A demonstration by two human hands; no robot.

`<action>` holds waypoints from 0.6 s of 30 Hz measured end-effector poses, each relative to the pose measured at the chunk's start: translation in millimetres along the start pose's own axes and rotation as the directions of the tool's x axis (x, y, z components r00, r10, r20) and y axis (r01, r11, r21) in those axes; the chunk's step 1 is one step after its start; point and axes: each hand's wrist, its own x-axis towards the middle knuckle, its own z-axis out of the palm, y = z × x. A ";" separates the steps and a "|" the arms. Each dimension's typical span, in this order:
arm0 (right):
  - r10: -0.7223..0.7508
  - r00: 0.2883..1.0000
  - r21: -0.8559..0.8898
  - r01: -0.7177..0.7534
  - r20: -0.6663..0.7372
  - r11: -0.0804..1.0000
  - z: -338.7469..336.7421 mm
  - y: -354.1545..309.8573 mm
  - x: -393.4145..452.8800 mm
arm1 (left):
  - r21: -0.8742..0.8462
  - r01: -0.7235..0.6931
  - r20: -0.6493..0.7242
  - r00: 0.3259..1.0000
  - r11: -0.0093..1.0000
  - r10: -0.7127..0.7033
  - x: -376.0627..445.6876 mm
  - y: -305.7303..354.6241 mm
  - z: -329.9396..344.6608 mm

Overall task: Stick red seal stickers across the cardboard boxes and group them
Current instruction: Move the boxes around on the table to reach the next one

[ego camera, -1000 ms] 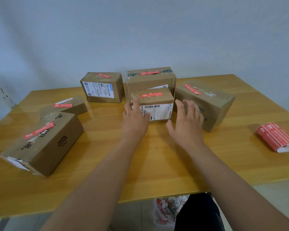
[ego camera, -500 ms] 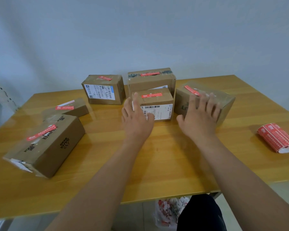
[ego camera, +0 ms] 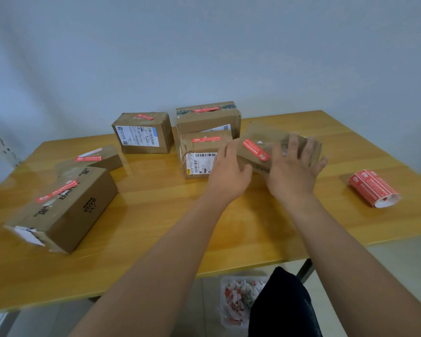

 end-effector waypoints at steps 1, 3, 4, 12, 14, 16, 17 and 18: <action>-0.004 1.000 0.008 0.004 -0.006 1.000 -3.4 1.8 -2.4 | -0.062 0.037 0.049 0.998 0.997 -0.034 1.7 2.5 3.9; -0.005 1.000 0.013 0.005 -0.017 1.000 -11.2 4.3 -7.8 | -0.172 0.123 0.112 0.988 0.977 -0.105 3.8 7.5 8.9; -0.003 1.000 0.009 0.003 -0.012 1.000 -14.2 5.4 -10.8 | -0.215 0.178 0.122 0.980 0.960 -0.155 3.9 10.2 9.7; -0.117 0.992 0.005 0.117 0.049 0.993 -37.3 5.8 -47.4 | -0.296 0.293 -0.049 0.946 0.909 -0.321 -22.0 22.4 -4.6; -0.165 0.984 0.028 0.164 0.068 0.986 -43.4 -0.9 -55.6 | -0.258 0.275 -0.129 0.940 0.926 -0.316 -41.1 20.9 -11.3; -0.218 0.971 0.053 0.213 0.096 0.976 -48.1 -10.4 -61.3 | -0.200 0.265 -0.201 0.931 0.943 -0.304 -59.2 14.4 -19.9; -0.253 0.961 0.067 0.247 0.111 0.967 -50.2 -15.7 -63.7 | -0.167 0.261 -0.231 0.927 0.951 -0.295 -67.4 9.5 -25.4; -0.294 0.947 0.082 0.286 0.127 0.955 -52.0 -21.3 -65.8 | -0.133 0.267 -0.255 0.921 0.955 -0.293 -75.2 4.8 -32.1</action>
